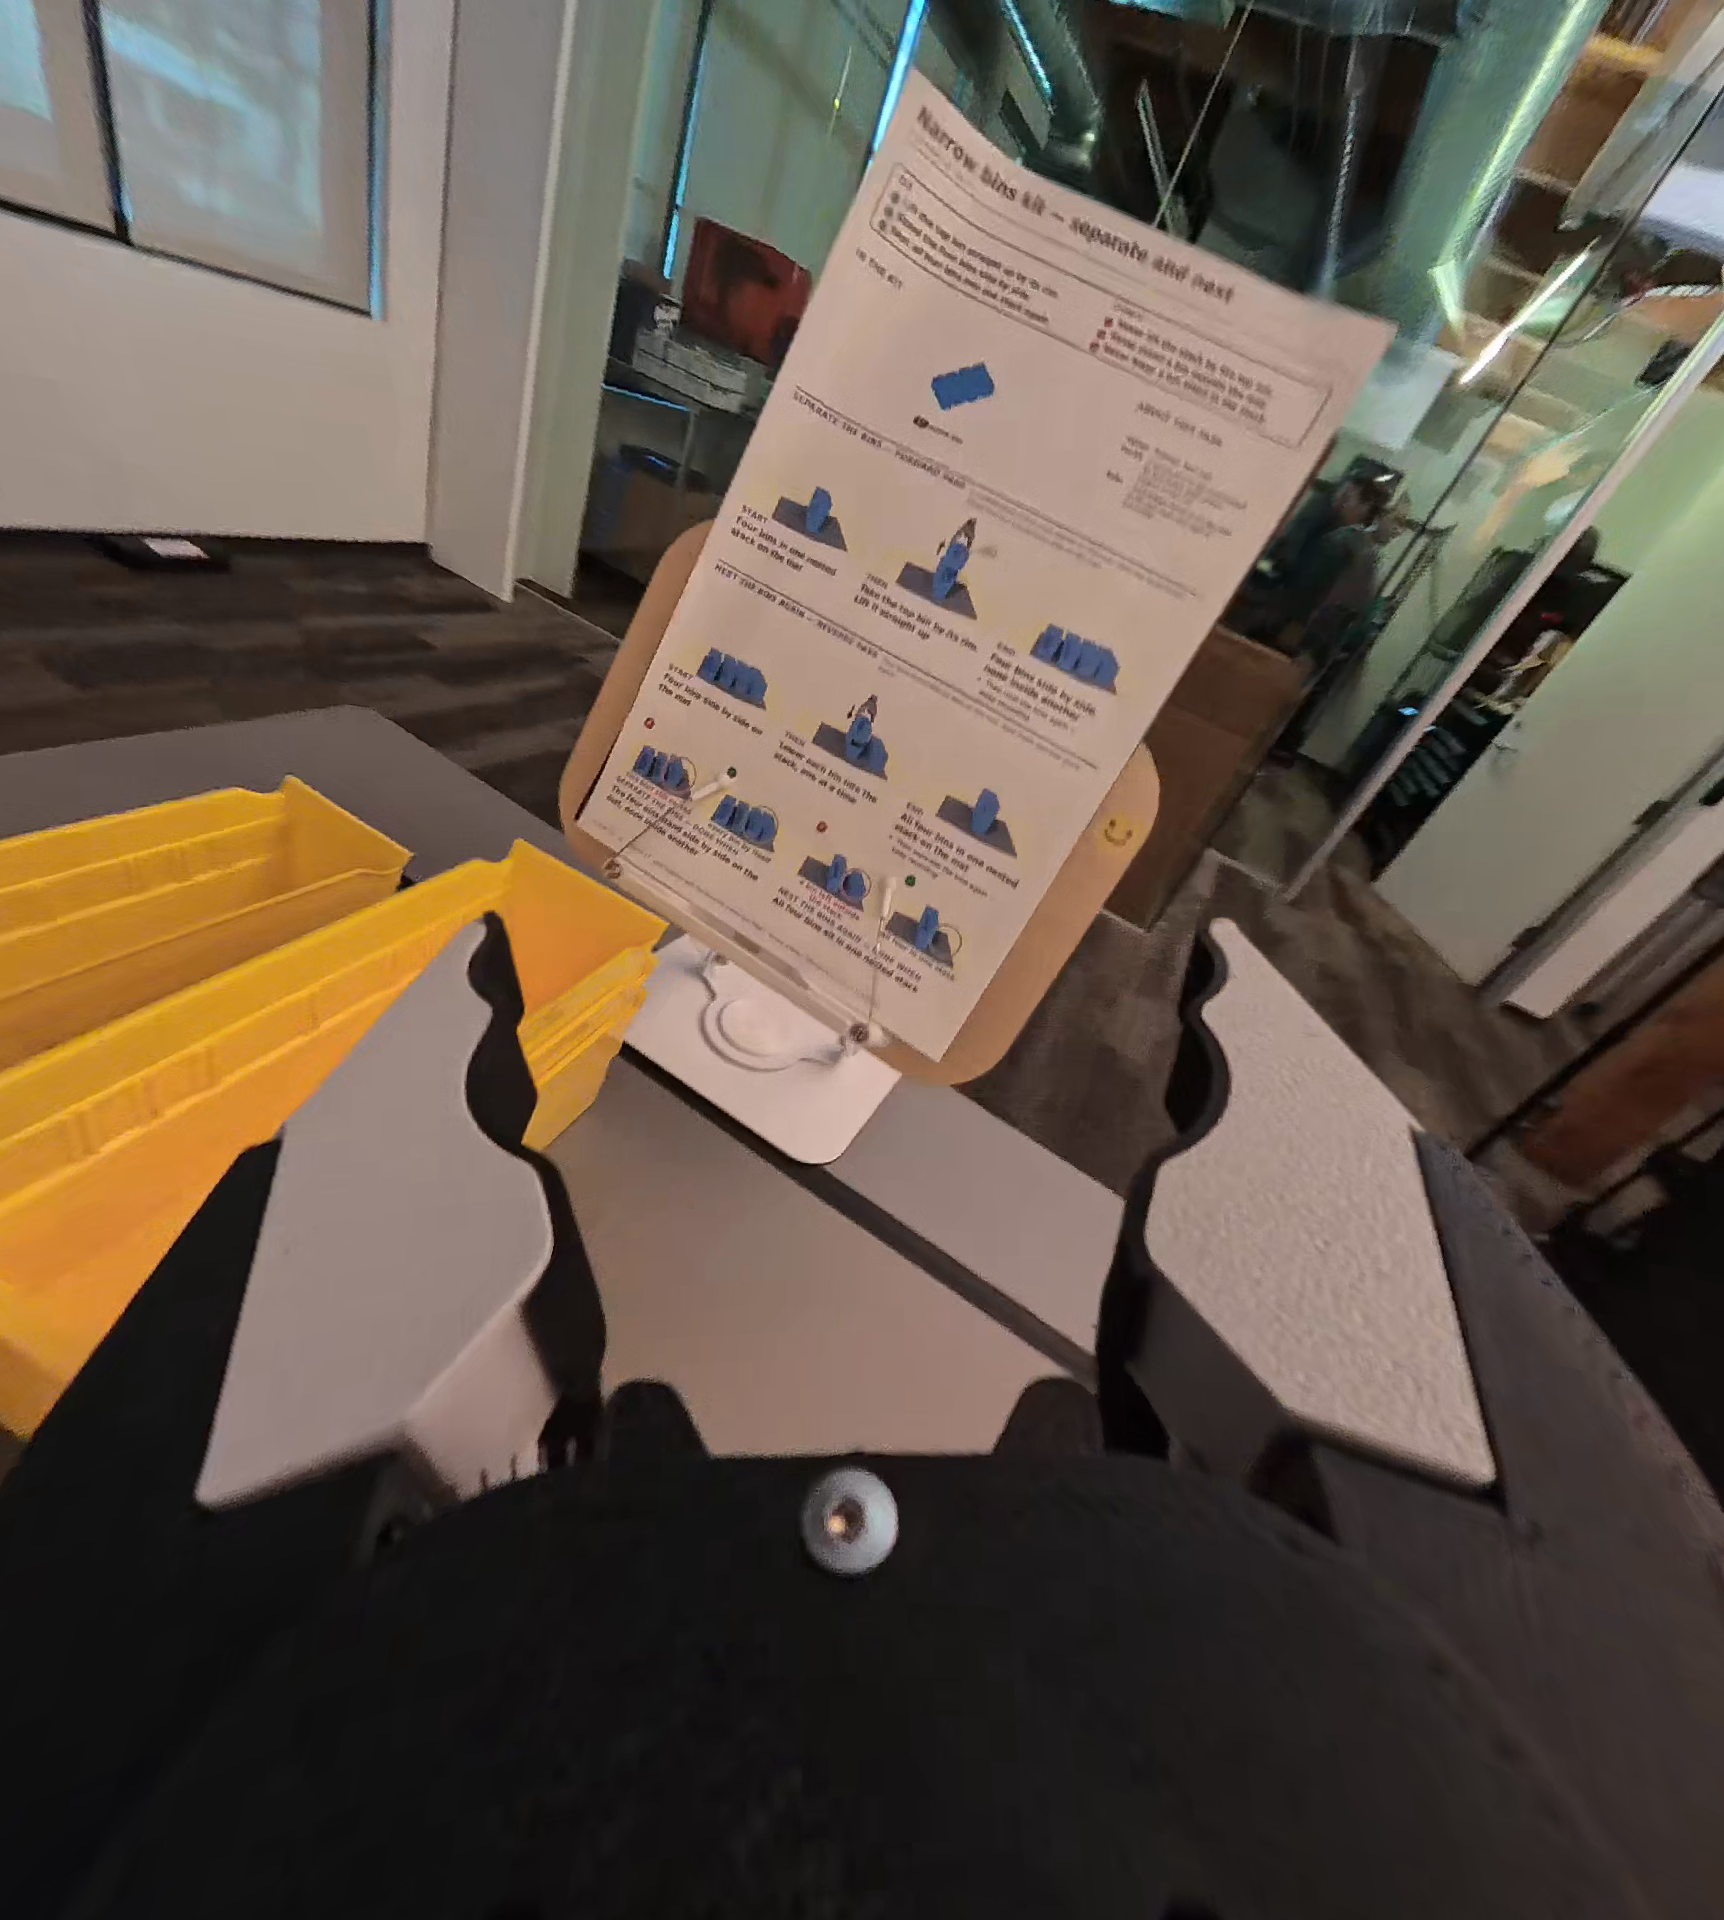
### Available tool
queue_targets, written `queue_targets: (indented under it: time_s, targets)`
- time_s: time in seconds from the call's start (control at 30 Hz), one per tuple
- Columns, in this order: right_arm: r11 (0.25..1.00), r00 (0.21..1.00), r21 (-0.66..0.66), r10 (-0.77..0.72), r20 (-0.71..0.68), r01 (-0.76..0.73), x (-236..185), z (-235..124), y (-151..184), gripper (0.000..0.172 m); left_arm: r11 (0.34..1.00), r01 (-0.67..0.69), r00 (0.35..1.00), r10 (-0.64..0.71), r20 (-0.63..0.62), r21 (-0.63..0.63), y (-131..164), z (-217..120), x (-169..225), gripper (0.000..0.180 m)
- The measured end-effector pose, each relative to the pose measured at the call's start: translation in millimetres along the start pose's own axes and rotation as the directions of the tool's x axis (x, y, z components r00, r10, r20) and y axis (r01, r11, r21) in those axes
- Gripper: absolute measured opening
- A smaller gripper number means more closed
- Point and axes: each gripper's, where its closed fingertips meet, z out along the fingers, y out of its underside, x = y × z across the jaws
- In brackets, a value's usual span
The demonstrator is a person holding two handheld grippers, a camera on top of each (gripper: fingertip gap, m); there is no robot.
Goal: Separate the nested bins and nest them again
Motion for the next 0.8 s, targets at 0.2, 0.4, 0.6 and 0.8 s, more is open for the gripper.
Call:
queue_targets:
  time_s: [0.2,0.4,0.6,0.8]
  targets:
    - [0.991,0.989,0.042,0.120,0.090,-0.124,48,-25,39,0.125,0.981,0.017,0.956,0.040,0.292,-0.191,36,-11,-61,0.089]
    - [0.961,0.940,0.000,0.272,0.205,-0.278,85,-18,90,0.118,0.939,0.171,0.949,-0.077,0.305,-0.297,94,34,-119,0.132]
    - [0.929,0.914,-0.142,0.363,0.183,-0.341,110,6,154,0.119,0.808,0.273,0.887,0.000,0.463,-0.522,154,44,-168,0.138]
    - [0.914,0.898,-0.235,0.382,0.221,-0.331,104,19,177,0.119,0.562,0.458,0.814,0.047,0.579,-0.689,222,40,-193,0.148]
